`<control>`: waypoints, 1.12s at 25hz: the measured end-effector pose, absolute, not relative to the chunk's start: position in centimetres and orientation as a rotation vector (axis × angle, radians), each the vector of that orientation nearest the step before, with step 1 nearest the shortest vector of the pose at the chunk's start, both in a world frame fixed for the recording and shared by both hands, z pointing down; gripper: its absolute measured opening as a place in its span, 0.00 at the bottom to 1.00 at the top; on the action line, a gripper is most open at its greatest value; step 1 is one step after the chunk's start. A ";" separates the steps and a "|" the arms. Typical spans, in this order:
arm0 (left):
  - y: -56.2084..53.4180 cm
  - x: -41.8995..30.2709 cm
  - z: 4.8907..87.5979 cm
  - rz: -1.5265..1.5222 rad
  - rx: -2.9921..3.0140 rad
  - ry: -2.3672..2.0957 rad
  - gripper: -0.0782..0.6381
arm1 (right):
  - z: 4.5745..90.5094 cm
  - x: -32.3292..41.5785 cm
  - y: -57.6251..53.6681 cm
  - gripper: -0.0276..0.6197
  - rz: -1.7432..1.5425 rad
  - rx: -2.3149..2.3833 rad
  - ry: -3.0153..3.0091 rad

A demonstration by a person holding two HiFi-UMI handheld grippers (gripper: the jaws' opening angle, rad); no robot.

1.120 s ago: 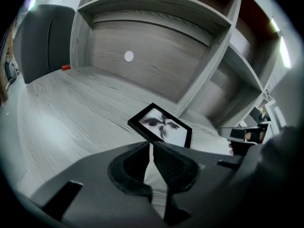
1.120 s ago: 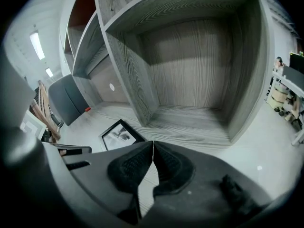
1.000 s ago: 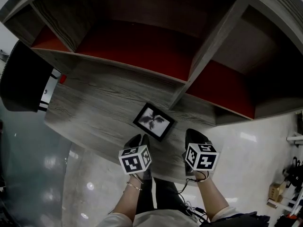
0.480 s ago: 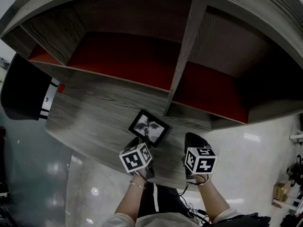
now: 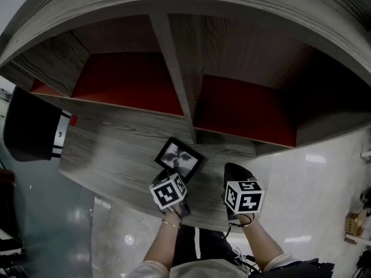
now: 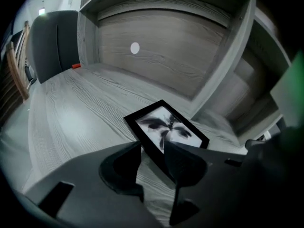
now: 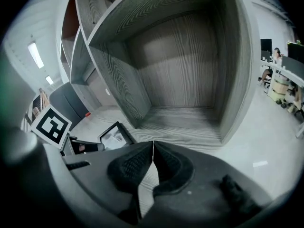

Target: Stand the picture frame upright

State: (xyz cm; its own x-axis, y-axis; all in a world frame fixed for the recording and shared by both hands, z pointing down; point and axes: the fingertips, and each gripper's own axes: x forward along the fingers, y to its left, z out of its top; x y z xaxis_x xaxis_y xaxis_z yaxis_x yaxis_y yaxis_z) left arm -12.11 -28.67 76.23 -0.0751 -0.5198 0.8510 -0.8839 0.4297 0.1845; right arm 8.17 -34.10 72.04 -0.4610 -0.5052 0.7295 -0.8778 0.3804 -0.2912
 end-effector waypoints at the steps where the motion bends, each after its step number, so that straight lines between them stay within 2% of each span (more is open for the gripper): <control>1: -28.7 -12.1 76.3 0.503 1.234 -1.725 0.33 | 72.0 8.2 -34.1 0.09 0.916 1.186 -2.111; 7: -27.7 -12.1 76.3 0.572 1.351 -1.555 0.31 | 71.7 7.9 -34.4 0.09 0.921 1.184 -2.119; 10: -27.5 -12.5 76.7 0.556 1.348 -1.476 0.34 | 71.9 7.6 -34.4 0.09 0.925 1.173 -2.117; 15: -27.8 -12.5 76.8 0.568 1.290 -1.486 0.35 | 72.3 7.0 -34.0 0.09 0.937 1.164 -2.110; 18: -27.9 -12.4 76.7 0.483 1.271 -1.493 0.29 | 72.4 6.5 -33.4 0.09 0.944 1.156 -2.106; 28: -27.6 -12.8 76.6 0.403 1.249 -1.462 0.24 | 72.1 5.6 -32.6 0.09 0.971 1.168 -2.101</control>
